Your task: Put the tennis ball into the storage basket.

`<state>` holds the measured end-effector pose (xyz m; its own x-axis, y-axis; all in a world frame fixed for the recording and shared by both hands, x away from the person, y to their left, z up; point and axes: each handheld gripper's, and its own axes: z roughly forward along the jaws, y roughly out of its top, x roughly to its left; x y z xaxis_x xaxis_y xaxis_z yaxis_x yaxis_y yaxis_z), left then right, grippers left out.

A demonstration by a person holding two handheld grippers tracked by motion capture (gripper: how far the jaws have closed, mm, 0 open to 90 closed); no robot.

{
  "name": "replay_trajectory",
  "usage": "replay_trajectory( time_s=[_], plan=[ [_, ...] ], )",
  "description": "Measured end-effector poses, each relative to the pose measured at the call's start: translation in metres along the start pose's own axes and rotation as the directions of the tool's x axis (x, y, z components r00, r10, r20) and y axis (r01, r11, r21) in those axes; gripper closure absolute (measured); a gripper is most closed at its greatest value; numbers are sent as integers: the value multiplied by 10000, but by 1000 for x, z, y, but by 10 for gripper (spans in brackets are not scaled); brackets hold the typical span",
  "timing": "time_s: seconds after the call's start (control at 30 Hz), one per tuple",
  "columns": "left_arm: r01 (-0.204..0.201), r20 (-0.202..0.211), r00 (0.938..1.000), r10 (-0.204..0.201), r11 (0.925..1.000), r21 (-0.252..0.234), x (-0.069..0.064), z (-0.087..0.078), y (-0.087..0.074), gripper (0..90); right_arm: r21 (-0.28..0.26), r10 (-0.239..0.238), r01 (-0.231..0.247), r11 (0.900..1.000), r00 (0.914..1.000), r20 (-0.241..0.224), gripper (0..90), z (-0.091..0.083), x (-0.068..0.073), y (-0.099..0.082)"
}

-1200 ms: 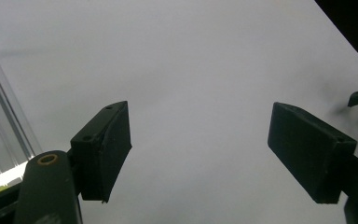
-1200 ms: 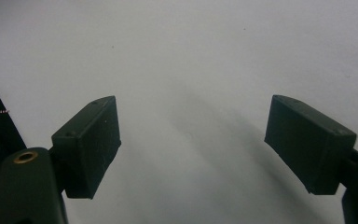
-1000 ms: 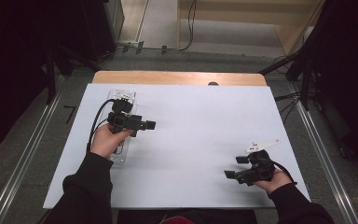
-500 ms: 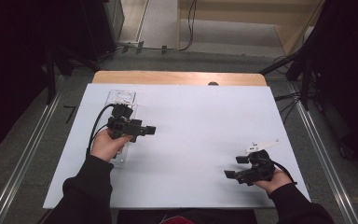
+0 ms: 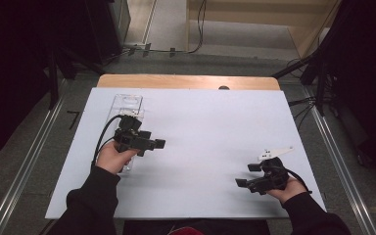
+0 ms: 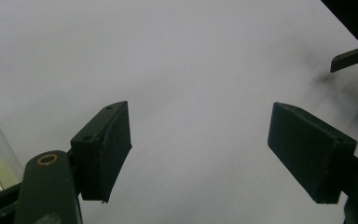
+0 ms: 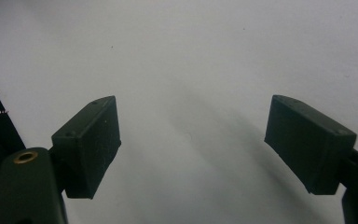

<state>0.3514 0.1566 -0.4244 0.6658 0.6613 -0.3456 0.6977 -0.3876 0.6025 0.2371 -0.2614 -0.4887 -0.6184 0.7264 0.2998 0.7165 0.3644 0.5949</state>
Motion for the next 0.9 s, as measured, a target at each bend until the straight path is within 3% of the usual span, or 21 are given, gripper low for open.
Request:
replay_trajectory(
  time_s=[0.33,0.9],
  plan=[
    [-42,136,9999,42,10000,16,-3,2,-8,218,20,7,-7,10000,10000,-7,160,0,0,0],
    [-547,125,9984,548,9985,-77,-8,4,-23,217,-3,28,-28,10000,10000,18,160,0,0,0]
  ],
)
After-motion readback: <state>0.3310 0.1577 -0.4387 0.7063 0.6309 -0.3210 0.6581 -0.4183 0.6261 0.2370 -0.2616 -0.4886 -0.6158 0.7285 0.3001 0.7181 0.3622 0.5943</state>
